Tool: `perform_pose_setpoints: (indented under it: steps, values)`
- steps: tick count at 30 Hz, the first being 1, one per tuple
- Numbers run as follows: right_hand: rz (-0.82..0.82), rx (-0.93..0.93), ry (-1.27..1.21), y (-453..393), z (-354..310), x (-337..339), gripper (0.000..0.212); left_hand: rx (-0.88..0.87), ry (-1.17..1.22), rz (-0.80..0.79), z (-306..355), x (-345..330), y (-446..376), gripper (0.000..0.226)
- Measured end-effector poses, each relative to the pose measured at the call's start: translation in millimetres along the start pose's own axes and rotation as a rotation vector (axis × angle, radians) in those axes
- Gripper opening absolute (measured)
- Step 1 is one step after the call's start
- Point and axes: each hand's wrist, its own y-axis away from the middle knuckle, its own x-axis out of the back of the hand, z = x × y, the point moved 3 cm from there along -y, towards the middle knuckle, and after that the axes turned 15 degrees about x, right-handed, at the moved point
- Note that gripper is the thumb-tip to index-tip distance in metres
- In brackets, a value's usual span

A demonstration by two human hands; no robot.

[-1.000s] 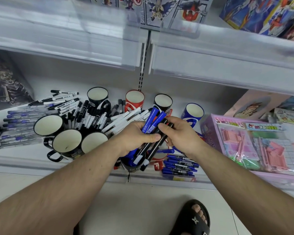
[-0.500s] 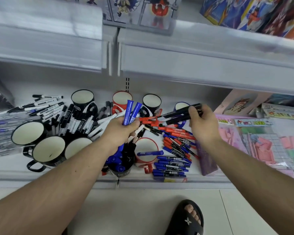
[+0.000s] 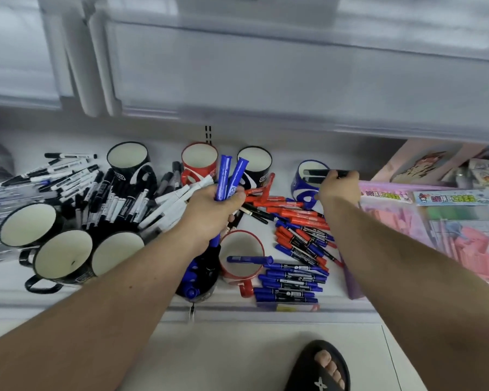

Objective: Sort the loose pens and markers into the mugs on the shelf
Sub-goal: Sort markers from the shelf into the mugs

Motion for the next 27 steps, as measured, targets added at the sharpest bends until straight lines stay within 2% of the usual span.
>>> perform_pose_setpoints:
  steps: [3,5,7,8,11,14,17,20,23,27]
  values:
    - [-0.186,-0.207,-0.27,-2,12,-20,0.038,-0.006,-0.009,0.013,-2,6,-2,0.01]
    - [-0.153,-0.279,-0.288,5,22,-25,0.044,0.004,-0.004,0.019,-6,10,-3,0.011]
    - [-0.107,-0.189,-0.134,23,18,-20,0.025,0.013,-0.006,0.001,-7,12,-1,0.014]
    - [-0.135,-0.128,-0.055,35,15,-18,0.019,0.016,-0.014,-0.013,-7,12,1,0.016]
    - [-0.27,0.023,0.094,57,17,-17,0.02,0.041,-0.036,-0.04,-8,11,5,0.02]
    - [-0.385,0.045,0.226,47,24,-17,0.016,0.048,-0.033,-0.054,-10,9,8,0.015]
    - [-0.391,0.02,0.315,15,39,-22,0.034,0.049,-0.014,-0.068,-11,3,9,0.009]
    - [-0.425,0.009,0.252,7,35,-32,0.03,0.03,-0.022,-0.07,-10,-2,7,0.011]
    - [-0.476,-0.012,0.196,7,34,-41,0.013,0.027,-0.014,-0.042,-7,-1,5,0.015]
    - [-0.457,0.026,0.148,9,38,-46,0.016,0.052,0.024,-0.026,-7,3,1,0.015]
